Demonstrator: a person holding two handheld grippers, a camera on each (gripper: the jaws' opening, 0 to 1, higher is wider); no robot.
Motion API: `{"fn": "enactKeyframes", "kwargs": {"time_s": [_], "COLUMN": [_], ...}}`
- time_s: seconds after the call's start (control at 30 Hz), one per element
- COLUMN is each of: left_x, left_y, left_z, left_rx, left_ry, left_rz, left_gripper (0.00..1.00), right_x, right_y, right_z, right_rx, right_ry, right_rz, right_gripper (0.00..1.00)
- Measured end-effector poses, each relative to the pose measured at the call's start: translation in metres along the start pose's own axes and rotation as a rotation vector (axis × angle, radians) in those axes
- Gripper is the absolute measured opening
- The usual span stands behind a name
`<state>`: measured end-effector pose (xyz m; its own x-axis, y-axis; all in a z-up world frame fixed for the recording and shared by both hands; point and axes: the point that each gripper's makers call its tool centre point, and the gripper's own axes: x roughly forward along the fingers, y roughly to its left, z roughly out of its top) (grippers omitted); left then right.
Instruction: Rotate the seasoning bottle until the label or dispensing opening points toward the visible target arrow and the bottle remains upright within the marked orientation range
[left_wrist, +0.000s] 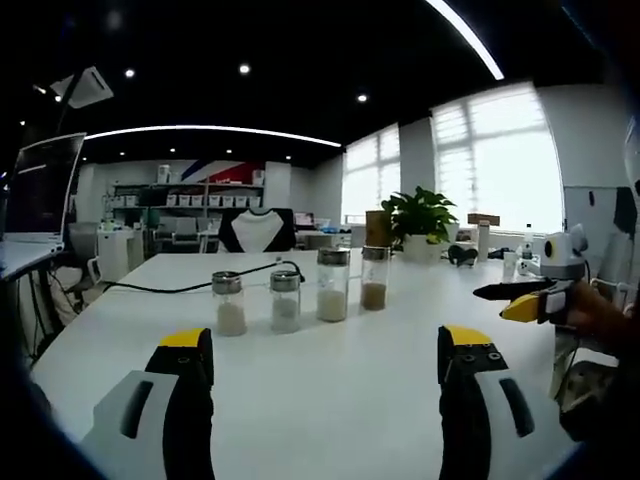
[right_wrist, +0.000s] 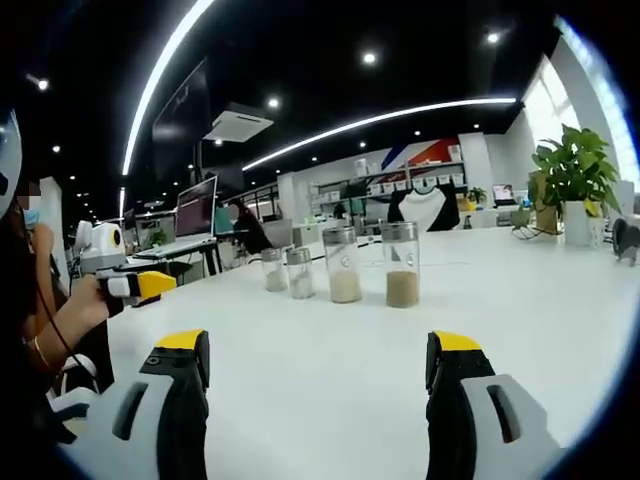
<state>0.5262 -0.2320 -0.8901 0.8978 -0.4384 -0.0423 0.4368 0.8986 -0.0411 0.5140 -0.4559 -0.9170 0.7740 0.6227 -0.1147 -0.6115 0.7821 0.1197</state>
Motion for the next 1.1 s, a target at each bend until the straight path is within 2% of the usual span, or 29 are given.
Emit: {"fn": "enactKeyframes", "kwargs": {"time_s": [0.5,0.8,1.1], "left_x": [-0.002,-0.003,-0.006], "left_y": [0.005,0.004,0.013], "left_z": [-0.003,-0.005,-0.002], "left_rx": [-0.007,-0.002,-0.002], "left_ry": [0.011,0.019,0.018], "left_rz": [0.015,0.012,0.041], "left_gripper": [0.99,0.99,0.99], "right_x": [0.004,0.002,0.003], "right_y": [0.003,0.000,-0.001], "right_z": [-0.005,0.000,-0.004], "right_rx": [-0.013,-0.016,-0.003], "right_ry": [0.026,0.004,0.013], "right_rz": [0.015,0.001,0.000], "right_gripper": [0.90,0.89,0.89]}}
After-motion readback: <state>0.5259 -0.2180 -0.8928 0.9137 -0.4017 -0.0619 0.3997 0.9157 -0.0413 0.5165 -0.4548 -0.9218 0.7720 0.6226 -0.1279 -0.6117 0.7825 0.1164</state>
